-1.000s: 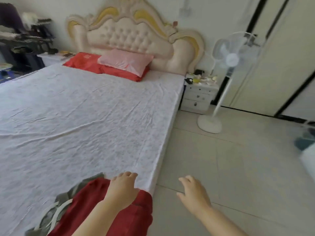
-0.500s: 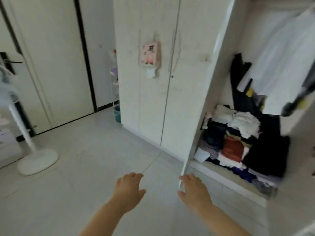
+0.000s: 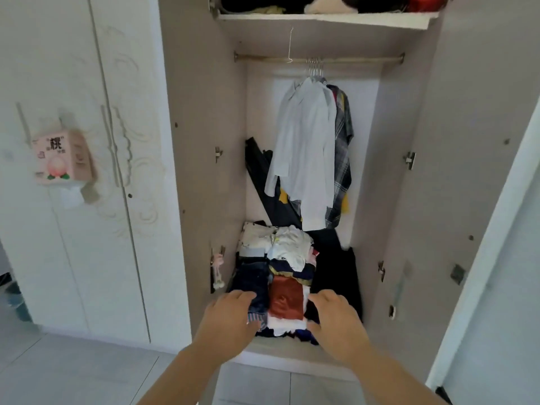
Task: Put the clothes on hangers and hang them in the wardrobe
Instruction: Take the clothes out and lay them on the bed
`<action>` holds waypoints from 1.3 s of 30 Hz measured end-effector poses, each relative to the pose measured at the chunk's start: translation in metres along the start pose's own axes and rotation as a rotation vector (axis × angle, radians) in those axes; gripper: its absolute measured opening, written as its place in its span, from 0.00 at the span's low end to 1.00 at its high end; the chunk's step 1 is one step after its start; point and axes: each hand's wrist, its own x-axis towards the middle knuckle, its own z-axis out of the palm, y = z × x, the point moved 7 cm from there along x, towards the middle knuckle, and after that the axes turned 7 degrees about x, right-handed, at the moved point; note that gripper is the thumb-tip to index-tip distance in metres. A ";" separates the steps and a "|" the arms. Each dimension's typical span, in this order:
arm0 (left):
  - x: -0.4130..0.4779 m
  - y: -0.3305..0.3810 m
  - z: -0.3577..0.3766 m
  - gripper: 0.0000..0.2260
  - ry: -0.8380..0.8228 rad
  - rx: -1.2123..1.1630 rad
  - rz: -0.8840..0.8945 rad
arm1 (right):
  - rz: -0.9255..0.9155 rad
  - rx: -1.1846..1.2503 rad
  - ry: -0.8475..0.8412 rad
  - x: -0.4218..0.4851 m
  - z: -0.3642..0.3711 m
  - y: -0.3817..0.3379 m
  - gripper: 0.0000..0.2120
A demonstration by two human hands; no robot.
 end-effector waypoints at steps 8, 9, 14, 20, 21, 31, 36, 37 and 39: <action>0.187 0.004 -0.065 0.23 0.189 0.004 0.188 | -0.026 -0.058 0.233 0.155 -0.082 0.019 0.24; 0.209 0.004 -0.076 0.24 0.212 -0.003 0.209 | -0.026 -0.061 0.263 0.174 -0.095 0.019 0.24; 0.311 0.005 -0.129 0.25 0.321 -0.049 0.276 | -0.034 -0.084 0.392 0.262 -0.155 0.020 0.25; 0.410 0.008 -0.173 0.25 0.427 -0.073 0.284 | -0.087 -0.143 0.501 0.352 -0.206 0.026 0.26; 0.426 0.006 -0.178 0.25 0.448 -0.076 0.282 | -0.096 -0.149 0.517 0.368 -0.212 0.029 0.26; 0.580 -0.022 -0.229 0.23 0.703 -0.083 0.104 | -0.208 -0.179 0.635 0.538 -0.276 0.077 0.25; 0.644 -0.025 -0.247 0.22 0.793 -0.045 0.068 | -0.229 -0.182 0.657 0.623 -0.298 0.096 0.24; 0.657 -0.026 -0.249 0.22 0.800 -0.038 0.068 | -0.225 -0.174 0.664 0.639 -0.302 0.100 0.24; 0.684 -0.029 -0.251 0.22 0.808 -0.016 0.068 | -0.217 -0.161 0.680 0.670 -0.309 0.106 0.24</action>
